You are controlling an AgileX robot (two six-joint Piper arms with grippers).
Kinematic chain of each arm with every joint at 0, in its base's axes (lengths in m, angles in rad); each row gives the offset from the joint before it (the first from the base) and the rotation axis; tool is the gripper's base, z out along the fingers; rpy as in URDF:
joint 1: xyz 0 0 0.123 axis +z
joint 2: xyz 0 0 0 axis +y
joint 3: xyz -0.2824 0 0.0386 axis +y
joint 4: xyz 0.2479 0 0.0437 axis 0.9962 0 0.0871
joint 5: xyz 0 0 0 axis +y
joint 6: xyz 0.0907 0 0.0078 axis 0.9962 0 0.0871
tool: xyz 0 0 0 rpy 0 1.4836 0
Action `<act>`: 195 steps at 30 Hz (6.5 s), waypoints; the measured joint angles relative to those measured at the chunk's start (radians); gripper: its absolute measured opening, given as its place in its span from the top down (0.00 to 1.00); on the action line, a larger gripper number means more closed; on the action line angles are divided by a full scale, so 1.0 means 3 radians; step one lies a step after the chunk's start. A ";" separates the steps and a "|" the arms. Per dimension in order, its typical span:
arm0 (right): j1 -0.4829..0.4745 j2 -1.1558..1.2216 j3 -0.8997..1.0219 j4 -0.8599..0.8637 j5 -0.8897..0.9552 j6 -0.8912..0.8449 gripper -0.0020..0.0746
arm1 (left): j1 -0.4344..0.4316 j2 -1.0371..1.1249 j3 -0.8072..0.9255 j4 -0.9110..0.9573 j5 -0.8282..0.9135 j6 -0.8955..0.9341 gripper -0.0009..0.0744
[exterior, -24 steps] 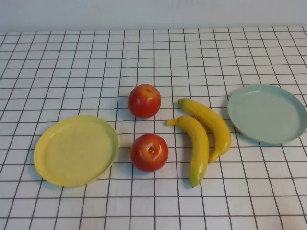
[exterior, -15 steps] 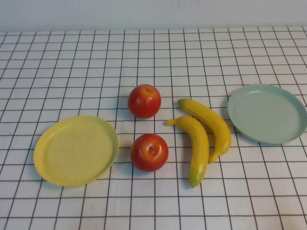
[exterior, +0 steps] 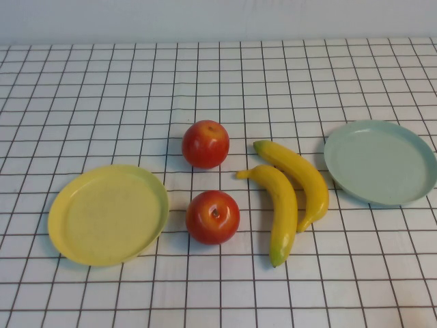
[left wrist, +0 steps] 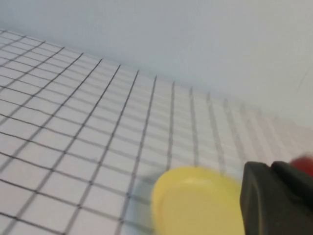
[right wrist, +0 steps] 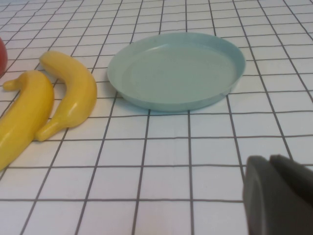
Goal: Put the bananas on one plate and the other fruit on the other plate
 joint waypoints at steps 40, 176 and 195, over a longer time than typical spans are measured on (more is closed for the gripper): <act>0.0000 0.0000 0.0000 0.0000 0.0008 0.0000 0.99 | 0.0000 0.1882 -0.2241 -0.1454 0.1523 0.2239 0.99; 0.0000 0.0000 0.0000 0.0014 0.0008 0.0000 0.99 | -0.1217 0.5683 -0.5106 -0.0167 0.2217 0.0942 0.10; 0.0000 0.0000 0.0000 0.0014 0.0008 0.0000 0.99 | -0.1778 0.7235 -0.6827 0.0307 0.2751 0.1067 0.10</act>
